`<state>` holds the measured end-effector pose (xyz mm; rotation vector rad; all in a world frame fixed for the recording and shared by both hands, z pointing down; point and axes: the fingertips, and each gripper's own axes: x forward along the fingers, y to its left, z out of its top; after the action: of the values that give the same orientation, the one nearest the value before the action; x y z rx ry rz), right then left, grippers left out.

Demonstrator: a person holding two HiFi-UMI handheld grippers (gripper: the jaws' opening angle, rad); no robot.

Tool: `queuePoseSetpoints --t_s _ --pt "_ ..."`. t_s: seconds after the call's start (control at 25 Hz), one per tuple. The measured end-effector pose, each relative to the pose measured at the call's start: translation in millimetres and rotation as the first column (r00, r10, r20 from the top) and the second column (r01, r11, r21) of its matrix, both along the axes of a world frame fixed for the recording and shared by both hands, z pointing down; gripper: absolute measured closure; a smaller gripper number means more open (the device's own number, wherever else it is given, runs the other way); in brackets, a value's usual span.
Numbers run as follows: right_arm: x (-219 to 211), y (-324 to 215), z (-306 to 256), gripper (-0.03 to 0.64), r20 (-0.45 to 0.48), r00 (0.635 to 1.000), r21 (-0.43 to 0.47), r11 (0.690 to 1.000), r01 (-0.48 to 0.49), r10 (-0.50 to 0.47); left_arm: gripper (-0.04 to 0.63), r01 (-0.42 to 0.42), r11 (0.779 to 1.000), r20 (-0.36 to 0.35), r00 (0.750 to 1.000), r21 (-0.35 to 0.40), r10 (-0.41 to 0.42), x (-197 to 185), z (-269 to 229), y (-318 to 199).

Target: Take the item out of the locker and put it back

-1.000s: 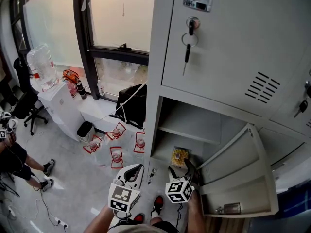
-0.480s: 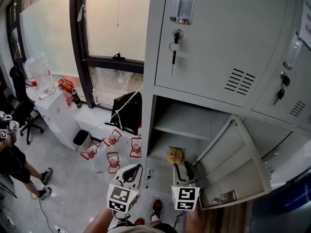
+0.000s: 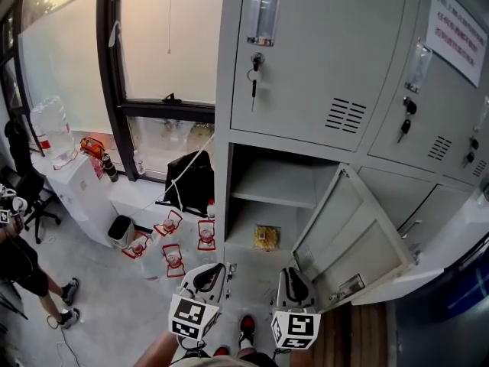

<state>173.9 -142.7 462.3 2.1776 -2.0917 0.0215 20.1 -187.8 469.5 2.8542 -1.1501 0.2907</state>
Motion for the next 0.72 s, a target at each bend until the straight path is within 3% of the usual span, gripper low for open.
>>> queuePoseSetpoints --t_s 0.44,0.72 --pt "-15.0 70.7 25.3 0.591 0.018 0.998 -0.024 0.998 -0.058 0.058 0.574 -0.042 0.999 0.001 0.999 -0.012 0.042 -10.9 6.7 39.8" --pt "-15.5 81.1 31.3 0.591 0.037 0.997 -0.03 0.997 -0.065 0.066 0.574 -0.047 0.999 0.009 0.999 -0.017 0.047 -16.2 9.3 49.0"
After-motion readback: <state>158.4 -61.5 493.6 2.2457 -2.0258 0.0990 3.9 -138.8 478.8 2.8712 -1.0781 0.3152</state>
